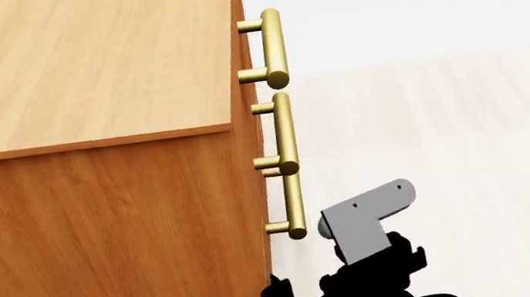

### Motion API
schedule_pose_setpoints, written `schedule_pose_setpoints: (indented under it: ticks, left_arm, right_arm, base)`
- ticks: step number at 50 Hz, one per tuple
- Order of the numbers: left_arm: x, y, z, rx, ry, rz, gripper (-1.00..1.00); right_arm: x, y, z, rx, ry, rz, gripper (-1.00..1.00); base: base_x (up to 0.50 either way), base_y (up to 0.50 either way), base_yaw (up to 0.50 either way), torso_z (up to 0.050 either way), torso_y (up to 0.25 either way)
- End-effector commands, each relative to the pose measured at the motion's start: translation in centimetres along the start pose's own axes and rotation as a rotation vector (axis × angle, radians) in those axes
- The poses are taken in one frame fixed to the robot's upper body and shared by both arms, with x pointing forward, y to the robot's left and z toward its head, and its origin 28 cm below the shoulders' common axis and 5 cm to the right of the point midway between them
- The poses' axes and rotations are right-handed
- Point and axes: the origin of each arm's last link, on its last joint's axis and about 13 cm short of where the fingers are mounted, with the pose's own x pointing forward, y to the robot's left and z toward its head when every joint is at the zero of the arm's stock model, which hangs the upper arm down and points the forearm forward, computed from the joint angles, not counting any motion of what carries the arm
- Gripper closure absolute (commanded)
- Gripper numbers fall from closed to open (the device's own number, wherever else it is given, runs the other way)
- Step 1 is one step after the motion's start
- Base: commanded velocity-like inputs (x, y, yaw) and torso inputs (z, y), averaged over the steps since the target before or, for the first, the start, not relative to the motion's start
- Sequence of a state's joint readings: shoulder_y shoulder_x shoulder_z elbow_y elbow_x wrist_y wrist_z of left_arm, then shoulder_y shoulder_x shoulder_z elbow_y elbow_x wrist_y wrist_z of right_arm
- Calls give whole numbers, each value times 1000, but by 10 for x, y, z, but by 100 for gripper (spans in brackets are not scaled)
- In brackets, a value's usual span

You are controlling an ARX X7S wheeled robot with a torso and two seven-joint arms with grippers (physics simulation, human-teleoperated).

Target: Put the bowl in the bottom drawer of the cabinet and close it.

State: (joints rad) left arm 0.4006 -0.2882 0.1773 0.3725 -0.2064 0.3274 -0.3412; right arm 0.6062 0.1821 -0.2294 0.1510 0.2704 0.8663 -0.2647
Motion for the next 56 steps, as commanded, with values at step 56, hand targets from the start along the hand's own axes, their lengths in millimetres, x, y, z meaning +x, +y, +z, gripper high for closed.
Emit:
schedule_pose_setpoints:
  ticks: [56]
  left_arm:
    - [7, -5, 36, 30, -89, -85, -100]
  right_arm:
    - [-130, -61, 67, 25, -308, -554, -100]
  base:
    - [0, 0, 0, 0, 0]
